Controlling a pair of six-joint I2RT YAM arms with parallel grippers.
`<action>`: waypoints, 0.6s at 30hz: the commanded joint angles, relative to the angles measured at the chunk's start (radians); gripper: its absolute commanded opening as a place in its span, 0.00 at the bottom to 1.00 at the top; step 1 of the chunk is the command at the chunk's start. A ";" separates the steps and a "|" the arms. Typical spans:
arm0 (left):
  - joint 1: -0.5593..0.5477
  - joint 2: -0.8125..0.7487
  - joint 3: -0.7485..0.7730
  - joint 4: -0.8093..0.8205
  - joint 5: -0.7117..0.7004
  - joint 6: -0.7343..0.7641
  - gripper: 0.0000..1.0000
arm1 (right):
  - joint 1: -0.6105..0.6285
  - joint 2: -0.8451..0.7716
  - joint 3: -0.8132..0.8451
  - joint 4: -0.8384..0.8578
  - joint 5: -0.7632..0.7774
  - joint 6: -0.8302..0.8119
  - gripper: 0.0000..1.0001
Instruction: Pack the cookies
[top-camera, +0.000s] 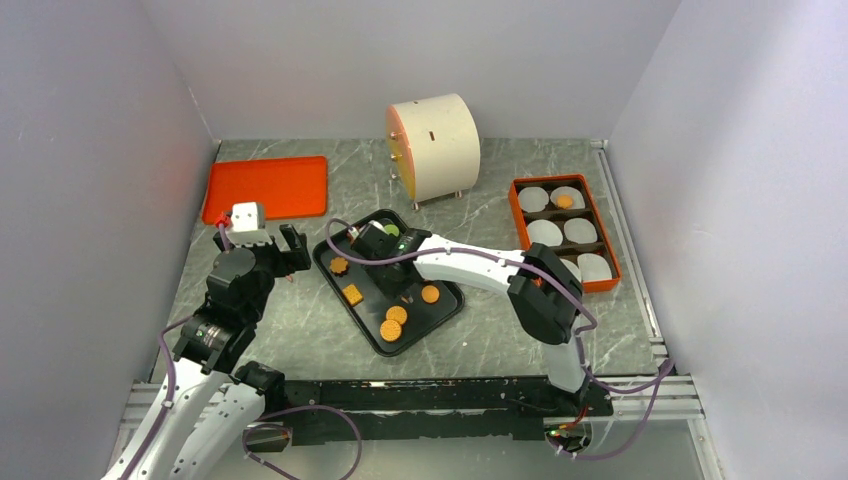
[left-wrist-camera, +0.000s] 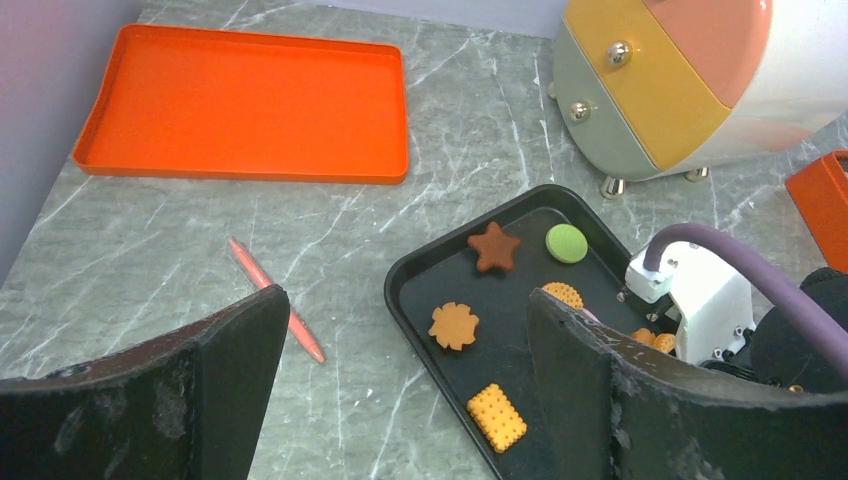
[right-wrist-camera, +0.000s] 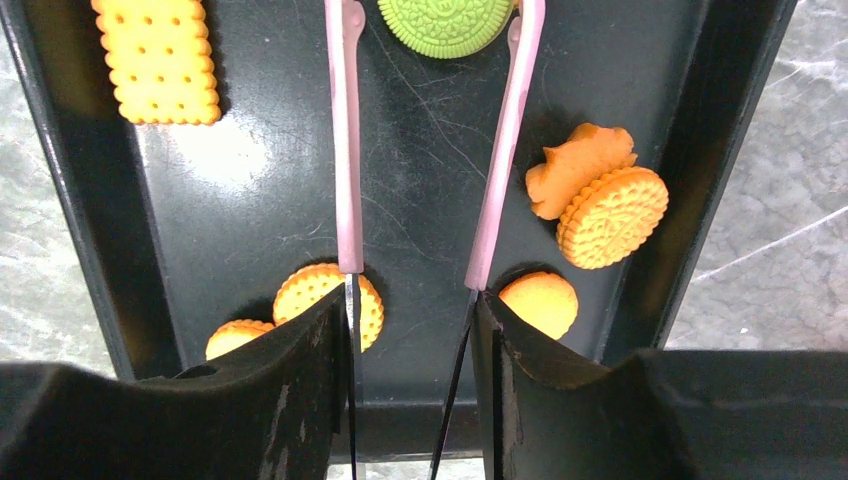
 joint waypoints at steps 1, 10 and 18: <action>0.005 -0.005 0.001 0.026 0.010 -0.004 0.92 | 0.001 0.007 0.047 -0.001 0.040 -0.009 0.45; 0.005 -0.007 0.002 0.025 0.009 -0.003 0.93 | 0.001 -0.041 0.047 -0.014 0.033 -0.012 0.29; 0.005 -0.010 0.002 0.025 0.006 -0.002 0.93 | -0.022 -0.120 0.032 -0.032 -0.019 -0.022 0.24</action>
